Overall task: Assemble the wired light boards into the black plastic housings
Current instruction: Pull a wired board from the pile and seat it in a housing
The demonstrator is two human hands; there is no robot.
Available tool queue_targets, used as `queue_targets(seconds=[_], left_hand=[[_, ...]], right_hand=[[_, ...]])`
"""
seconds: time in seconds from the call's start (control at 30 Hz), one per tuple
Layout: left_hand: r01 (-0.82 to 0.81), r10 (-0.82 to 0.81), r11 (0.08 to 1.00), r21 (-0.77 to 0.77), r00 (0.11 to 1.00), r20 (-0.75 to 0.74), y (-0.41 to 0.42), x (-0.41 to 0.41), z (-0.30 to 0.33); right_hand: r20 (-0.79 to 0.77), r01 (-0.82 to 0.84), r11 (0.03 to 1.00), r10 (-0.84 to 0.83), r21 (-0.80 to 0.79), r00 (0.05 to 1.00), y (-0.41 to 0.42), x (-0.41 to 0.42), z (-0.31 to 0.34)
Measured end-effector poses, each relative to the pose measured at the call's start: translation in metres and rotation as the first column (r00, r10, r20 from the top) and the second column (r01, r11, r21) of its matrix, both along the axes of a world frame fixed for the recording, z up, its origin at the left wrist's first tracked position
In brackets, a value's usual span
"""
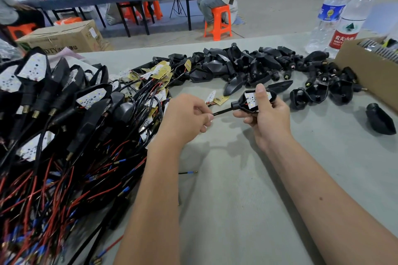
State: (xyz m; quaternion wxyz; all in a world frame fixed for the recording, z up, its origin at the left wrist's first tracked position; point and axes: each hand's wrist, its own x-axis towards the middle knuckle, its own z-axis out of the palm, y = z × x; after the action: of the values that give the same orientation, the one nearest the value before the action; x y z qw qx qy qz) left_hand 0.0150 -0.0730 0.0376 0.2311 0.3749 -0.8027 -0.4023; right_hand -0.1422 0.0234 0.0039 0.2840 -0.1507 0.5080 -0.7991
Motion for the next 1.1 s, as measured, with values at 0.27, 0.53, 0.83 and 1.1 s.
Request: queue_targets(seconds=[0.27, 0.53, 0.83, 1.1], left_hand=[[0.017, -0.017, 1.0, -0.012, 1.0, -0.004, -0.003, -0.001, -0.012], [0.034, -0.023, 0.989, 0.141, 0.997, -0.075, -0.006, 0.011, -0.001], [0.063, 0.011, 0.946, 0.317, 0.973, -0.229, -0.032, 0.071, 0.023], [0.642, 0.288, 0.595, 0.483, 0.391, -0.874, -0.018, 0.049, 0.022]], right_hand=[[-0.081, -0.063, 0.997, 0.066, 0.036, 0.994, 0.0, 0.001, -0.003], [-0.054, -0.051, 0.998, 0.052, 0.028, 0.997, 0.002, -0.004, -0.002], [-0.231, 0.081, 0.975, -0.032, 0.206, 0.972, 0.013, -0.034, 0.0], [-0.227, -0.082, 0.957, 0.149, 0.279, 0.962, 0.018, -0.044, -0.001]])
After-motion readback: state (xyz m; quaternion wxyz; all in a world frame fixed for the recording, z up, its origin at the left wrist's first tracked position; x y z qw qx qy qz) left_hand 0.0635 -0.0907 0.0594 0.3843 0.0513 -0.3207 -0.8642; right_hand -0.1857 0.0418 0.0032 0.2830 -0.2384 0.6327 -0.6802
